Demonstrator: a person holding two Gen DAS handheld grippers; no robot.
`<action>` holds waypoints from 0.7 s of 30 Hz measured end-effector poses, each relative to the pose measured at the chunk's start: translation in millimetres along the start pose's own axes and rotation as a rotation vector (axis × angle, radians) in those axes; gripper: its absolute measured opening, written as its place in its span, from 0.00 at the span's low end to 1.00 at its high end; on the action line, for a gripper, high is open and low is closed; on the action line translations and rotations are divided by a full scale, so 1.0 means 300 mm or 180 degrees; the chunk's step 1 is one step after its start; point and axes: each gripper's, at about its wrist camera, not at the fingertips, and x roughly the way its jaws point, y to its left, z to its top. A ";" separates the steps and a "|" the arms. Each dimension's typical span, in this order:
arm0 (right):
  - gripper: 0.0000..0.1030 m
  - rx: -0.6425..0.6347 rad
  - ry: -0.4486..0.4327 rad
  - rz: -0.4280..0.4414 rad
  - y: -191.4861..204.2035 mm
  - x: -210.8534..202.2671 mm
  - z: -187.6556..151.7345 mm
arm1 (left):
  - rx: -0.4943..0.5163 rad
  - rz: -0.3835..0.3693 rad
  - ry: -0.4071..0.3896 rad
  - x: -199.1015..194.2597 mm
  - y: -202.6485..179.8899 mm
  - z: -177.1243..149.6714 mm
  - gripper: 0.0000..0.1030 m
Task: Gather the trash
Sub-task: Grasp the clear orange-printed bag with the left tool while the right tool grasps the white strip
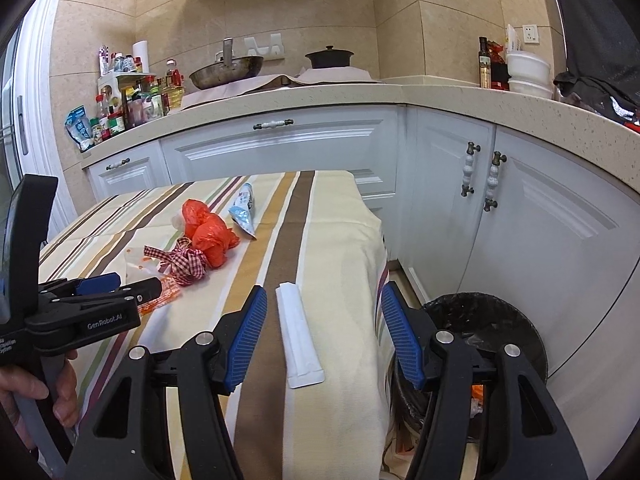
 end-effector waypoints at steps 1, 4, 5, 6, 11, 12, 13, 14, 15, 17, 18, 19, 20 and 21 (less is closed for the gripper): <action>0.57 0.0000 0.0016 -0.0002 -0.001 0.004 0.000 | -0.0002 -0.0014 0.0030 0.007 0.000 -0.001 0.63; 0.57 0.0007 0.0049 0.0004 -0.008 0.013 0.000 | 0.0044 -0.0035 0.0085 0.020 0.000 -0.007 0.38; 0.57 0.0006 0.0062 0.0008 -0.008 0.016 0.000 | 0.0063 -0.0052 0.0108 0.025 0.001 -0.011 0.34; 0.57 0.0000 0.0075 0.0011 -0.006 0.019 -0.001 | 0.0079 -0.0062 0.0115 0.025 0.002 -0.016 0.33; 0.57 -0.0029 0.0145 0.0018 0.000 0.030 -0.012 | 0.0132 -0.0079 0.0045 -0.006 0.016 -0.034 0.24; 0.57 -0.0033 0.0167 0.0018 0.002 0.033 -0.015 | 0.0126 -0.0082 0.0032 -0.016 0.024 -0.037 0.23; 0.57 -0.0035 0.0188 0.0022 0.003 0.035 -0.019 | 0.0122 -0.0081 0.0020 -0.023 0.029 -0.037 0.22; 0.57 -0.0038 0.0210 0.0025 0.004 0.038 -0.022 | 0.0115 -0.0076 0.0003 -0.035 0.039 -0.039 0.22; 0.57 -0.0045 0.0241 0.0027 0.006 0.042 -0.026 | 0.0105 -0.0069 -0.0008 -0.045 0.049 -0.040 0.22; 0.57 -0.0068 0.0292 0.0036 0.009 0.048 -0.033 | 0.0073 -0.0051 -0.0040 -0.068 0.071 -0.041 0.22; 0.57 -0.0084 0.0320 0.0040 0.013 0.051 -0.038 | 0.0067 -0.0044 -0.0055 -0.078 0.079 -0.042 0.22; 0.56 -0.0096 0.0338 0.0045 0.017 0.052 -0.040 | 0.0065 -0.0039 -0.0068 -0.087 0.088 -0.042 0.22; 0.55 -0.0109 0.0362 0.0055 0.020 0.055 -0.043 | 0.0059 -0.0028 -0.0085 -0.098 0.098 -0.045 0.22; 0.54 -0.0126 0.0400 0.0073 0.024 0.060 -0.048 | 0.0055 -0.0022 -0.0092 -0.105 0.103 -0.045 0.22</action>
